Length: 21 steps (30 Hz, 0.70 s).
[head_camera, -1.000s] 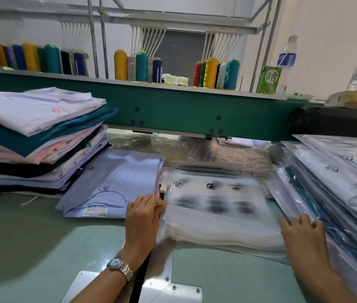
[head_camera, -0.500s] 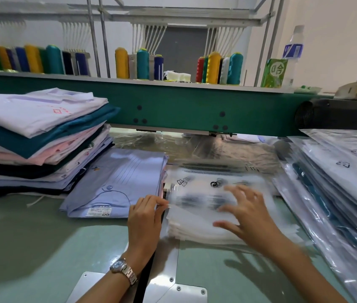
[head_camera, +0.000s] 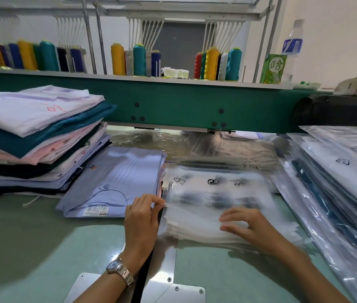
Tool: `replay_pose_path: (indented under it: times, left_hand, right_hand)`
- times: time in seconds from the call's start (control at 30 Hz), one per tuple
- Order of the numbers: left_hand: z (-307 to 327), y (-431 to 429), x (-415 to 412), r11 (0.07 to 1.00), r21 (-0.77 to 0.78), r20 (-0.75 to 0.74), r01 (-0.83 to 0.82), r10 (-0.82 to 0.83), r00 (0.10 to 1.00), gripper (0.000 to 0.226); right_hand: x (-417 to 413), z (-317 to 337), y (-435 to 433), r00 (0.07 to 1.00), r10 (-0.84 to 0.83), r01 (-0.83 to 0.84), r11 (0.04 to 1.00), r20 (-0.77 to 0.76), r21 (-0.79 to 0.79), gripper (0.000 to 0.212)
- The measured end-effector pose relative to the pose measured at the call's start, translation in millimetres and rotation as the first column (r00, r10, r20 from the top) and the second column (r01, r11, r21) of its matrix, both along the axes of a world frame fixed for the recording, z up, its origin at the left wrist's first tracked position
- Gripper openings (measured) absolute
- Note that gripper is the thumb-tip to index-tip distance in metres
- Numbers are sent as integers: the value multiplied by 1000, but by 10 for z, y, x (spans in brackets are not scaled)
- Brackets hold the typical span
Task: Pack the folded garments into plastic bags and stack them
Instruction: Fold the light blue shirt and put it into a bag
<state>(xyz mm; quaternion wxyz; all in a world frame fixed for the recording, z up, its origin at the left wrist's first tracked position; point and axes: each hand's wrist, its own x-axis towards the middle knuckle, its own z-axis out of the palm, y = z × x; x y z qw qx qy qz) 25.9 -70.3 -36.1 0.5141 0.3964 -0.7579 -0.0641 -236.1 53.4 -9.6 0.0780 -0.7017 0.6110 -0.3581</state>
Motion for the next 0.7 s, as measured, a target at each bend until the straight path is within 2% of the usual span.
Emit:
replay_pose_path:
  times: [0.23,0.3,0.4,0.47,0.53,0.6,0.7]
  left_hand:
    - [-13,22,6,1000,-22,20,14,-14,1000,6]
    - [-3,44,4,998,-64,41,13,-10,999,6]
    - [42,122,-51,976,-214,109,41,-18,994,30]
    - [77,216,-134,916,-349,188,197,-138,972,35]
    - [76,304,-245,819,-429,362,381,-231,903,32]
    - [64,352,-360,769,-454,533,450,-170,829,35]
    - [68,363,-468,811,-428,611,399,-66,789,41]
  right_hand:
    - [13,-19,-19,999,-7,7,1000,32,-4,25]
    - [12,-48,-29,998,-33,32,999,45,13,17]
    - [61,-80,-53,994,-106,107,994,21,-24,9]
    - [106,-81,-69,984,-179,177,981,-16,-77,9]
    - [151,-71,-82,977,-212,210,971,-1,-114,9]
    - [186,-57,-86,976,-217,219,967,32,-127,11]
    - [209,-45,-63,970,-230,238,962,75,-131,14]
